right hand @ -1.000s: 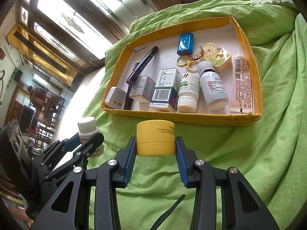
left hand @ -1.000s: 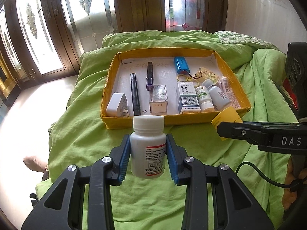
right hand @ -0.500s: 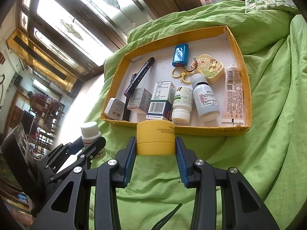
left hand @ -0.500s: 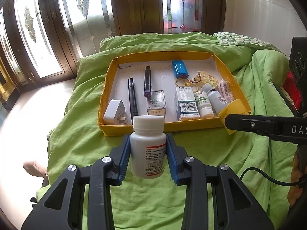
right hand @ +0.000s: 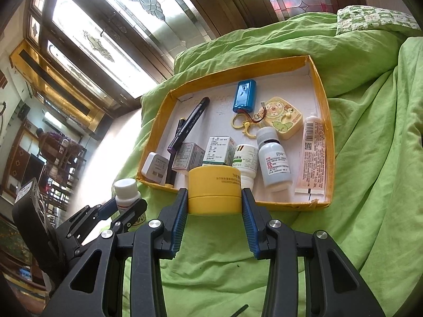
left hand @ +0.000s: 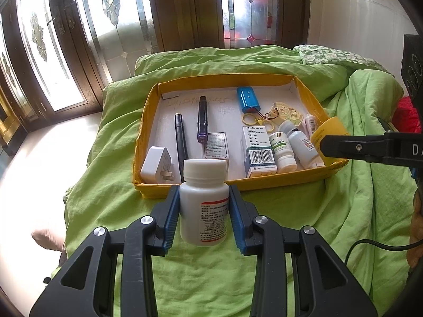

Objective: Organize rigid objects
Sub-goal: 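Lower the pill bottle and yellow jar into the tray with both tools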

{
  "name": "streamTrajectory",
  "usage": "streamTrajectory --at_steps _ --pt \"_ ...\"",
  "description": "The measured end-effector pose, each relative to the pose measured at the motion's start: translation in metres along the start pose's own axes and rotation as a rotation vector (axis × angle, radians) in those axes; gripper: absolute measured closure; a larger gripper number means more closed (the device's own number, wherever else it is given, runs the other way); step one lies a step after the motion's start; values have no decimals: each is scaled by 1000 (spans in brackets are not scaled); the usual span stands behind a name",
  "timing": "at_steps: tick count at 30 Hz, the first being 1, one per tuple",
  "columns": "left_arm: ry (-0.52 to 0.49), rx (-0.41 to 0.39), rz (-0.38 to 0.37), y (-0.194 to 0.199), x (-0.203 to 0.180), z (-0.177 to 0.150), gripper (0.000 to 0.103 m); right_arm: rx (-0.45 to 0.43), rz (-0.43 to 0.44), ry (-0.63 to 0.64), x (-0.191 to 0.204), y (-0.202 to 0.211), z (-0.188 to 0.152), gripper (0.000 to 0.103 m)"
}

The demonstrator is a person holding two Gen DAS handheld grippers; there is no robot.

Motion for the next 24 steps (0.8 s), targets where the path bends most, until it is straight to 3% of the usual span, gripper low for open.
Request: streamTrajectory --at_steps 16,24 --pt "1 -13 3 -22 14 28 69 -33 -40 0 -9 -6 43 67" --pt "73 -12 -13 -42 41 51 69 -53 -32 -109 -34 -9 84 67"
Point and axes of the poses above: each gripper's, at about its wrist camera, not at the fingertips, and y roughly against the way its jaws point, x to its left, z to its top, the point moved 5 cm from there along -y, roughly the way its jaws point, and after that the axes turned 8 degrees about -y, right-handed, at the moved point
